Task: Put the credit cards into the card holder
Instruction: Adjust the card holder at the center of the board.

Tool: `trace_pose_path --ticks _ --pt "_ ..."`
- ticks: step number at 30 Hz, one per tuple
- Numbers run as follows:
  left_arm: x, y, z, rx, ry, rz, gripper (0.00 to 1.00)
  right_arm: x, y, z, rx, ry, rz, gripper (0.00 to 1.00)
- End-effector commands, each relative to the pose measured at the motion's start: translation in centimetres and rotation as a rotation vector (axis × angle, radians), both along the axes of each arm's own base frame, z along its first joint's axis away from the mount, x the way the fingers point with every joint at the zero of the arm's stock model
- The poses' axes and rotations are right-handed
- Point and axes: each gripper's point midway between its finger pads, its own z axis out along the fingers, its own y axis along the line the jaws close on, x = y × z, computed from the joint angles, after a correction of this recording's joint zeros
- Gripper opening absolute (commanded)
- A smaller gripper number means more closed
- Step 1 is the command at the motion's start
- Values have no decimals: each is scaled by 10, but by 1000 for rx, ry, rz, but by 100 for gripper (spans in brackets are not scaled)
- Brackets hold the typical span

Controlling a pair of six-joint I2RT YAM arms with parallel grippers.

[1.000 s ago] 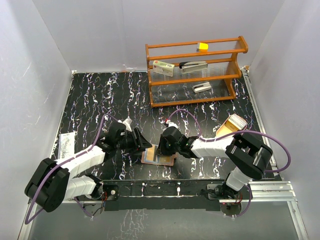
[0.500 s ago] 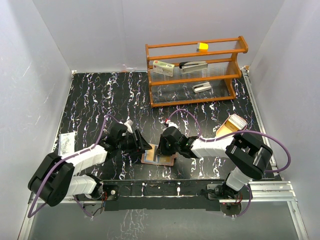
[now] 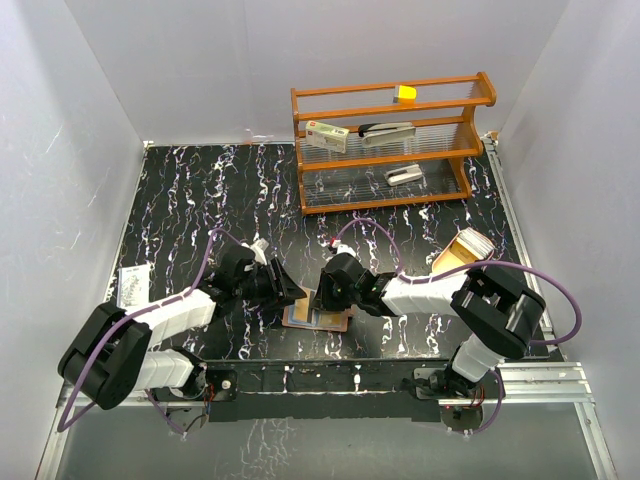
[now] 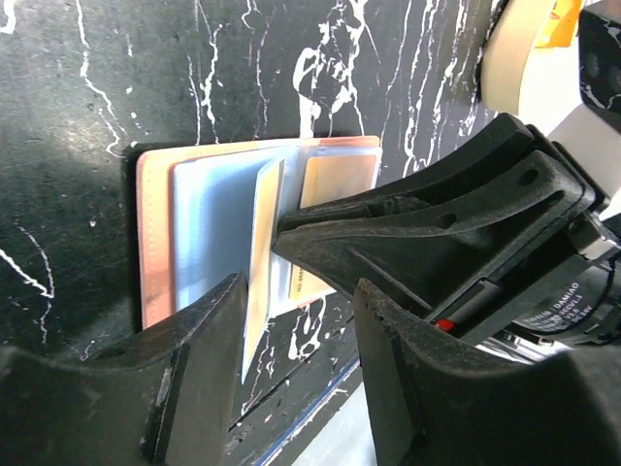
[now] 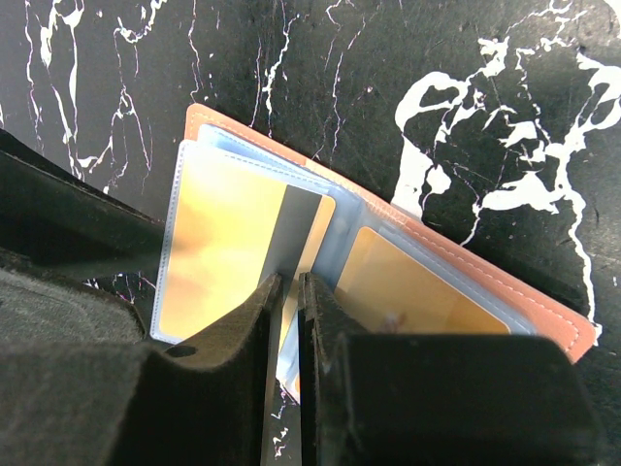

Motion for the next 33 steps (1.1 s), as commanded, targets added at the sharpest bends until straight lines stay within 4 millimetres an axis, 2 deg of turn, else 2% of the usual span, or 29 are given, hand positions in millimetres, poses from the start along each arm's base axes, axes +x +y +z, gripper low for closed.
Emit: trace_pose_path --ticks 1,10,14,23,27,33 --pt "-2 -10 19 -92 -11 -23 45 -2 -2 -1 -6 -20 7 12" --pt "-2 -14 28 -131 -11 -26 43 0 -2 11 26 -52 -2 16" --pt "-2 -15 28 -133 -7 -28 43 5 -5 23 43 -92 -26 20" --pt "-2 -18 29 -147 -2 -35 45 12 -17 46 35 -168 -51 22" --pt "-2 -20 32 -155 -1 -47 46 22 -34 57 -17 -231 -109 25" --pt "-3 -23 35 -165 -7 -58 47 38 -69 99 -107 -399 -180 32"
